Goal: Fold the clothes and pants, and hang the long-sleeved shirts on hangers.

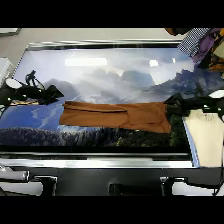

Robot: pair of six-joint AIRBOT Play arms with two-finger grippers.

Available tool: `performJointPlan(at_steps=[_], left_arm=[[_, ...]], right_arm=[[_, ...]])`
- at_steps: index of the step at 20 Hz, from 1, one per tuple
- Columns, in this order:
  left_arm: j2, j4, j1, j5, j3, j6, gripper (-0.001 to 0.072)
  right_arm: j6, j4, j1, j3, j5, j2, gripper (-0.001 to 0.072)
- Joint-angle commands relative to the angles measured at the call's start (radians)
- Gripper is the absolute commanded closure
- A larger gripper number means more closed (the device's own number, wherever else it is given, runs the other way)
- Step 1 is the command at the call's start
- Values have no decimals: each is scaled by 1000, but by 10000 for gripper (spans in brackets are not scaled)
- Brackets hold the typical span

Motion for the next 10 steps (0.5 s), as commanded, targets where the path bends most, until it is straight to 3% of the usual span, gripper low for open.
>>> performJointPlan(at_steps=[1, 3, 10], left_arm=[[95, 46, 13, -76, 21, -8, 204], [139, 49, 12, -85, 21, -8, 204], [165, 50, 13, -116, 21, -8, 204]], right_arm=[[-37, -6, -135, 20, 131, 16, 76], [-111, -8, -150, 20, 146, -22, 63], [-221, 88, -148, 19, 164, -206, 64]])
